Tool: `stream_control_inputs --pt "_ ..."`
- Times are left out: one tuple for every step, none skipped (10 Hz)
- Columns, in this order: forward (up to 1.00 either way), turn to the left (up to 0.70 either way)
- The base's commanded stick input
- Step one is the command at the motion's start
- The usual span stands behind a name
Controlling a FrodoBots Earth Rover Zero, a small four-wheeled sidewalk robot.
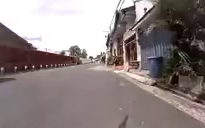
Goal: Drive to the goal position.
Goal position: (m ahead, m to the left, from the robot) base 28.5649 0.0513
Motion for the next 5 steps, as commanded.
stream_control_inputs --pt "0.7 0.0" --pt "0.7 0.0" --pt "0.7 0.0" --pt "0.7 0.0" --pt "0.7 0.0"
